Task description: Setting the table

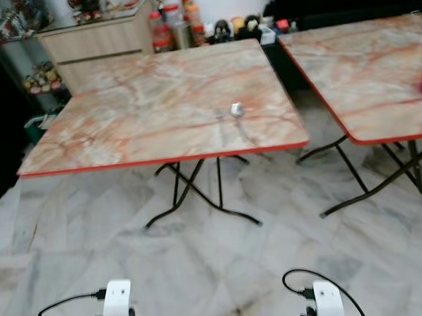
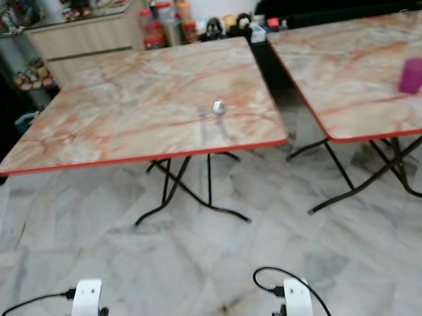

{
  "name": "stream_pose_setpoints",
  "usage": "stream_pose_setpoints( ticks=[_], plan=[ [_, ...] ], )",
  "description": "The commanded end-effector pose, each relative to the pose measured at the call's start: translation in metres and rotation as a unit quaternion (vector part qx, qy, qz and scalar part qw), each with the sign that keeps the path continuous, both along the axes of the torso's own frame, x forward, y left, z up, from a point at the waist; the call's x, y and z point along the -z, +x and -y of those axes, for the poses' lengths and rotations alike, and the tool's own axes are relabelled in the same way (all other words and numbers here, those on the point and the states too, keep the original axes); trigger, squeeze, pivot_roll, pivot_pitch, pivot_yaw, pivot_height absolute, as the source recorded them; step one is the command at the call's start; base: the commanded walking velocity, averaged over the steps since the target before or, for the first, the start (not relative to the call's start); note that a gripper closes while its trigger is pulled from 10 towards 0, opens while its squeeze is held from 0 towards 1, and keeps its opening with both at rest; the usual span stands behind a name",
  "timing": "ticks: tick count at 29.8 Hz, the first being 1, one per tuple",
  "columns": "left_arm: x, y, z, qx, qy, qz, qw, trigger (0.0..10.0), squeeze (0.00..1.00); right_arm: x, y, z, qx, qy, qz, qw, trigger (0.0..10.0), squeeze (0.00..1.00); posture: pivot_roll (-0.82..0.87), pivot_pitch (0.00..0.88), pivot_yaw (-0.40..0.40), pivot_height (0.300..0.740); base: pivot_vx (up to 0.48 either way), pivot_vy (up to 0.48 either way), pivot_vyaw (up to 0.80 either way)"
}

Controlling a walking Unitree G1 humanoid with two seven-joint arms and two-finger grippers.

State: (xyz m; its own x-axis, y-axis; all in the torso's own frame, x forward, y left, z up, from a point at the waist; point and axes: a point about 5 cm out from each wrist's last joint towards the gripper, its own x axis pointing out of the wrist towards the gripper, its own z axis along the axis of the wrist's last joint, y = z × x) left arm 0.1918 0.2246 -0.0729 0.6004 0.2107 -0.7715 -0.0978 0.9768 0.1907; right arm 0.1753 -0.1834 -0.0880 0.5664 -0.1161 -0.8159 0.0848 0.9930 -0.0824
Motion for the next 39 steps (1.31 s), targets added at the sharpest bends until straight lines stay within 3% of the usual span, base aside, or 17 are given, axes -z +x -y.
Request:
stream_pose_setpoints(
  ticks=[1, 15, 39],
  plan=[
    [-0.0034, 0.005, -0.0027, -0.011, 0.003, 0.012, 1.0, 10.0, 0.0, -0.0009, 0.0021, -0.0005, -0.001, 0.0, 0.002, 1.0, 10.0, 0.0, -0.02, 0.0, 0.078, 0.693, 0.0, 0.0, 0.0],
    [-0.0047, 0.0081, -0.0002, -0.007, -0.006, 0.021, 1.0, 10.0, 0.0, -0.0014, 0.0035, -0.0025, -0.003, 0.003, 0.006, 1.0, 10.0, 0.0, -0.02, 0.0, 0.082, 0.693, 0.018, 0.0, 0.0],
    [-0.0052, 0.0096, 0.0019, 0.007, -0.004, 0.023, 1.0, 10.0, 0.0, -0.0023, 0.0062, -0.0075, -0.015, 0.009, 0.011, 1.0, 10.0, 0.0, -0.02, 0.0, 0.082, 0.693, 0.418, 0.0, -0.04]
  ],
)
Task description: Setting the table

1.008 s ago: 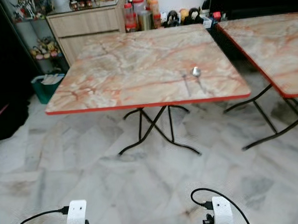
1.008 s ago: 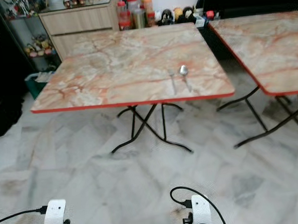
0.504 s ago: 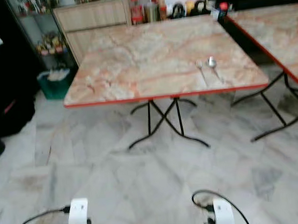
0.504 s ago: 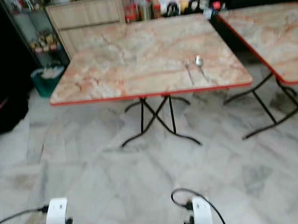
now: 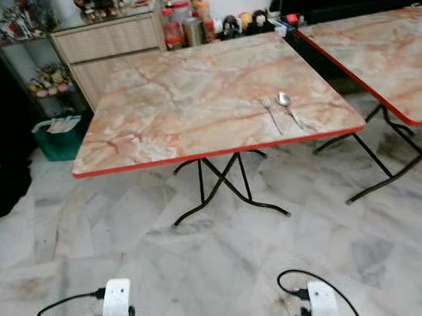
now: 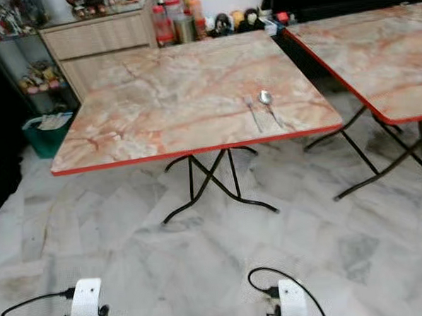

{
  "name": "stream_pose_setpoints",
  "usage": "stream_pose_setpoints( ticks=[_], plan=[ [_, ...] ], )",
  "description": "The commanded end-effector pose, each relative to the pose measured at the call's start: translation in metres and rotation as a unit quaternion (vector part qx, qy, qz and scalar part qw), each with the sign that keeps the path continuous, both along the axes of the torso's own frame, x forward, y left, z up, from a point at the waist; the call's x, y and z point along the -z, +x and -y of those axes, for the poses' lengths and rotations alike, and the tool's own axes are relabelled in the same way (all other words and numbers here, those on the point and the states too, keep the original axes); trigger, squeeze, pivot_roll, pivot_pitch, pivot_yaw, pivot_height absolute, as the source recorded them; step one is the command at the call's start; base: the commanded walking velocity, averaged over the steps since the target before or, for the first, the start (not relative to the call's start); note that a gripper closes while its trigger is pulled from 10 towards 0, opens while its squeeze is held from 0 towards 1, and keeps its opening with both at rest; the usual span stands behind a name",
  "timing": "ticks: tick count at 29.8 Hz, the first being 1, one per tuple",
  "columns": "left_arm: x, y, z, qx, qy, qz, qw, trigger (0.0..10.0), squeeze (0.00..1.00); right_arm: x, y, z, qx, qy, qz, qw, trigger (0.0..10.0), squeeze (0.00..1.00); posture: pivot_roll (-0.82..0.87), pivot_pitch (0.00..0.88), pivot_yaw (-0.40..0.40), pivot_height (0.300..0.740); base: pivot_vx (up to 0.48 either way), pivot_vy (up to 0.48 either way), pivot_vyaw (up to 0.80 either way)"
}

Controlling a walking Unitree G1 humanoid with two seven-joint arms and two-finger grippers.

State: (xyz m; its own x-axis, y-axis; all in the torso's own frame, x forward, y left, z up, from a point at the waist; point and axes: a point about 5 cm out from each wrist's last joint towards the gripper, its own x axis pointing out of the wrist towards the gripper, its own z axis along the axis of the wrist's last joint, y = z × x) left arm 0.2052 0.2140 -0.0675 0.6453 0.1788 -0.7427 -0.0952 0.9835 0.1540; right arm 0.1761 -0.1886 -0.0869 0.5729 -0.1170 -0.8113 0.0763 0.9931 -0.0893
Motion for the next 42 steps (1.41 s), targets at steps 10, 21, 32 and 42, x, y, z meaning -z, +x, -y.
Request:
stream_pose_setpoints(
  ticks=[10, 21, 32, 42],
  plan=[
    [0.001, -0.004, -0.008, 0.002, 0.012, -0.006, 1.0, 10.0, 0.0, -0.001, 0.004, -0.011, -0.008, 0.011, 0.007, 1.0, 10.0, 0.0, -0.02, 0.0, 0.081, 0.693, 0.446, 0.0, 0.0],
    [0.001, -0.004, -0.007, -0.003, 0.01, -0.006, 1.0, 10.0, 0.0, 0.0, 0.002, -0.008, 0.0, 0.011, 0.005, 1.0, 10.0, 0.0, -0.02, 0.0, 0.078, 0.693, 0.445, 0.0, 0.0],
    [0.007, -0.011, 0.003, 0.007, -0.002, -0.02, 1.0, 10.0, 0.0, -0.003, 0.002, 0.003, -0.014, -0.005, 0.024, 1.0, 10.0, 0.0, -0.04, 0.0, 0.07, 0.693, 0.041, 0.0, 0.0],
    [0.008, -0.014, 0.003, 0.007, 0.0, -0.026, 1.0, 10.0, 0.0, -0.019, 0.011, 0.017, -0.07, -0.047, 0.128, 0.988, 10.0, 0.0, -0.04, 0.0, 0.054, 0.693, 0.0, 0.0, 0.0]
  ],
)
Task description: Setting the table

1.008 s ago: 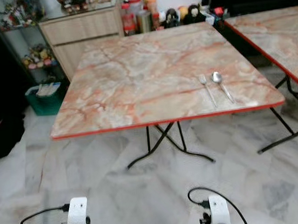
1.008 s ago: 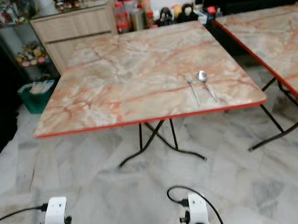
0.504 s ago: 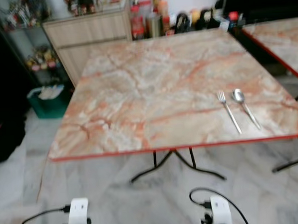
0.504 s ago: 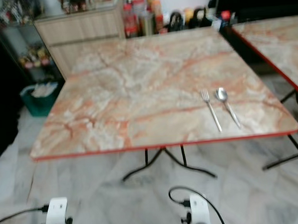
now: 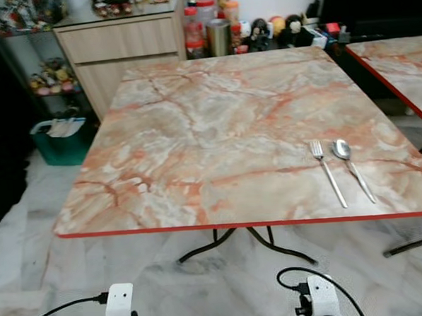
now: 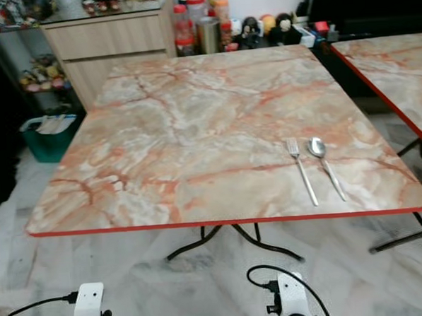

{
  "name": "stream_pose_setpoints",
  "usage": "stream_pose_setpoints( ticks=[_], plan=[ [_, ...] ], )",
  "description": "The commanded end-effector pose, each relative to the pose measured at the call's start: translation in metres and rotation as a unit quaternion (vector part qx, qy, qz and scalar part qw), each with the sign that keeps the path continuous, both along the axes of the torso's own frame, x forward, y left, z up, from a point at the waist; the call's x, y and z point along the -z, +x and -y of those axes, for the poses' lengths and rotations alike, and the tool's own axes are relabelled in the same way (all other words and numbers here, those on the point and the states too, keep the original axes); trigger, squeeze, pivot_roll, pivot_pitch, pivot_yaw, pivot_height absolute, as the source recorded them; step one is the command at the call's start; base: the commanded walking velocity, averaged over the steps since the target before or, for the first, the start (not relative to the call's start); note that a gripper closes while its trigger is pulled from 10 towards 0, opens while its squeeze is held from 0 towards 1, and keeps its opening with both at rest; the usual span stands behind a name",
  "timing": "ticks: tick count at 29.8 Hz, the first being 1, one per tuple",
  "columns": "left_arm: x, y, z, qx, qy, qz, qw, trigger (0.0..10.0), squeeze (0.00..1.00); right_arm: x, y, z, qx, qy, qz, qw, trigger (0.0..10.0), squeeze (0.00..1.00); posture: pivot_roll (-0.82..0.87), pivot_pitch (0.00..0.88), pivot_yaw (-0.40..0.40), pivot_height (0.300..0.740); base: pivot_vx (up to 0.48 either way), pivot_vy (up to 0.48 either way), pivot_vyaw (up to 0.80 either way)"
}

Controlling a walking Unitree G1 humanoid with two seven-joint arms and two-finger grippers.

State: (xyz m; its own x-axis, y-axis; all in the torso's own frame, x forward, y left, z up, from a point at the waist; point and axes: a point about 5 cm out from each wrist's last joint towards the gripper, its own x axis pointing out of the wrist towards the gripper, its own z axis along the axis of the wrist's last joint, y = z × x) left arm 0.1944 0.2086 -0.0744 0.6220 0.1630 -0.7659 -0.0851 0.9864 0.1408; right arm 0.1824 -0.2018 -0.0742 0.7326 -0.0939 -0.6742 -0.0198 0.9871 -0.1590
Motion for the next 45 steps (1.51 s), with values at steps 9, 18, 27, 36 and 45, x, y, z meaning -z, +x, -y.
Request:
stream_pose_setpoints(
  ticks=[9, 18, 27, 36, 45],
  plan=[
    [0.005, -0.012, -0.005, 0.013, 0.015, -0.024, 1.0, 10.0, 0.0, -0.033, 0.002, 0.006, -0.071, -0.035, 0.16, 0.984, 10.0, 0.0, -0.06, 0.0, 0.07, 0.693, 0.0, 0.0, 0.0],
    [0.007, -0.017, -0.01, 0.017, 0.021, -0.029, 0.999, 10.0, 0.0, -0.104, 0.02, -0.024, -0.114, -0.014, 0.311, 0.944, 10.0, 0.0, -0.07, 0.0, 0.086, 0.693, 0.0, 0.0, 0.0],
    [0.004, -0.013, -0.008, 0.019, 0.022, -0.017, 0.999, 10.0, 0.0, -0.176, 0.078, -0.055, -0.1, 0.013, 0.421, 0.901, 10.0, 0.0, -0.07, 0.0, 0.082, 0.693, 0.0, 0.0, 0.0],
    [0.004, -0.008, 0.0, 0.023, 0.02, -0.017, 0.999, 10.0, 0.0, -0.195, 0.13, -0.058, -0.098, -0.005, 0.399, 0.912, 10.0, 0.0, -0.08, 0.0, 0.081, 0.693, 0.0, 0.0, 0.0],
    [0.002, -0.002, 0.002, 0.018, 0.019, -0.01, 1.0, 10.0, 0.0, -0.206, 0.152, -0.068, -0.104, 0.002, 0.397, 0.912, 10.0, 0.0, -0.07, 0.0, 0.066, 0.693, 0.0, -0.3, 0.0]
  ],
)
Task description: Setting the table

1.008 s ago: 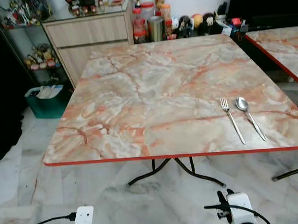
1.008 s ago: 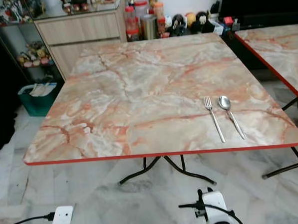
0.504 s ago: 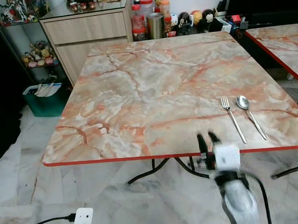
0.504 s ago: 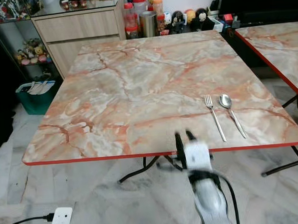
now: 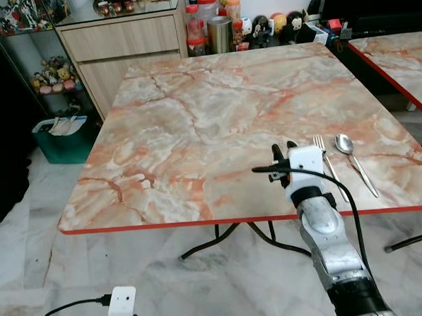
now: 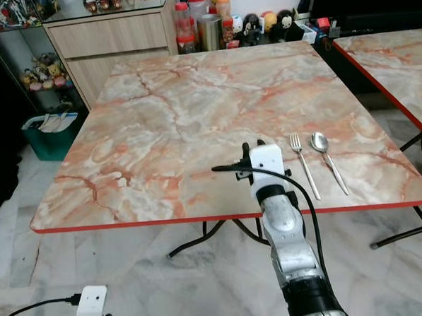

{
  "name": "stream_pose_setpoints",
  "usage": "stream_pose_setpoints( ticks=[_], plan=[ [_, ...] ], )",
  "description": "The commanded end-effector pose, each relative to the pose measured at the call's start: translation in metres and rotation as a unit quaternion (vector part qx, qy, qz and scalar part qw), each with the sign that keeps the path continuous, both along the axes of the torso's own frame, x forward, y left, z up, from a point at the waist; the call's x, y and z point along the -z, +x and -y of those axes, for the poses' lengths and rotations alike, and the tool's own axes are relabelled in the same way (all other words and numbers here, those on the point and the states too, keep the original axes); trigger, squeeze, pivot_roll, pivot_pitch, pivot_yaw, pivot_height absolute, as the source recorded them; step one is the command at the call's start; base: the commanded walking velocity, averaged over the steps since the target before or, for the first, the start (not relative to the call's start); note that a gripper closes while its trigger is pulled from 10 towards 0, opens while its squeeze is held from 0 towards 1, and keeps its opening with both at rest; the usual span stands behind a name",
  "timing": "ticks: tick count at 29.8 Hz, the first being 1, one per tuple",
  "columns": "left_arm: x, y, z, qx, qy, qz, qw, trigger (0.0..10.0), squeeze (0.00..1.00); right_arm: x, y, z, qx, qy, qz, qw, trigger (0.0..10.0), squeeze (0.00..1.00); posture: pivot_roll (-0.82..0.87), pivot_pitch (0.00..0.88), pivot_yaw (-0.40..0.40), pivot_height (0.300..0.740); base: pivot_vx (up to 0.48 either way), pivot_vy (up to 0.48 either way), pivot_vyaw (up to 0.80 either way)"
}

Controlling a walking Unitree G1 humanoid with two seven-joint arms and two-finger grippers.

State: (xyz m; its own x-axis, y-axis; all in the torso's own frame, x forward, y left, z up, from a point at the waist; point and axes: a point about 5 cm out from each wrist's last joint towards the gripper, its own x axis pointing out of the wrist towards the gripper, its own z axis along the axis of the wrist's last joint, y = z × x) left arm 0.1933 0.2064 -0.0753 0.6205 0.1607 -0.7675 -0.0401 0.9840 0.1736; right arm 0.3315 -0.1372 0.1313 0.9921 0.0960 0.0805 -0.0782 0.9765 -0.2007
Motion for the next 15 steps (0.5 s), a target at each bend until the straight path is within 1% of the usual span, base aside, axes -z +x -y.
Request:
stream_pose_setpoints(
  ticks=[1, 6, 9, 15],
  plan=[
    [0.0006, -0.0008, -0.0003, -0.004, 0.003, -0.004, 1.0, 10.0, 0.0, -0.0008, 0.0038, -0.0054, -0.008, 0.001, -0.001, 1.0, 10.0, 0.0, -0.07, 0.0, 0.066, 0.693, 0.0, -0.409, 0.0],
    [0.0012, -0.0026, -0.0023, -0.008, 0.004, -0.007, 1.0, 10.0, 0.0, 0.0044, 0.0032, -0.0116, -0.016, 0.005, -0.011, 1.0, 10.0, 0.0, -0.07, 0.0, 0.063, 0.693, 0.0, -0.409, 0.0],
    [0.0014, -0.0034, -0.0031, -0.009, 0.005, -0.007, 1.0, 10.0, 0.0, 0.0062, 0.0027, -0.012, -0.017, 0.006, -0.013, 1.0, 10.0, 0.0, -0.07, 0.0, 0.063, 0.693, 0.0, -0.37, 0.0],
    [0.0014, -0.0036, -0.0034, -0.015, 0.0, -0.005, 1.0, 10.0, 0.0, 0.0074, 0.0043, -0.0119, -0.018, 0.005, -0.015, 1.0, 10.0, 0.0, -0.07, 0.0, 0.064, 0.693, 0.0, 0.0, 0.0]
  ],
)
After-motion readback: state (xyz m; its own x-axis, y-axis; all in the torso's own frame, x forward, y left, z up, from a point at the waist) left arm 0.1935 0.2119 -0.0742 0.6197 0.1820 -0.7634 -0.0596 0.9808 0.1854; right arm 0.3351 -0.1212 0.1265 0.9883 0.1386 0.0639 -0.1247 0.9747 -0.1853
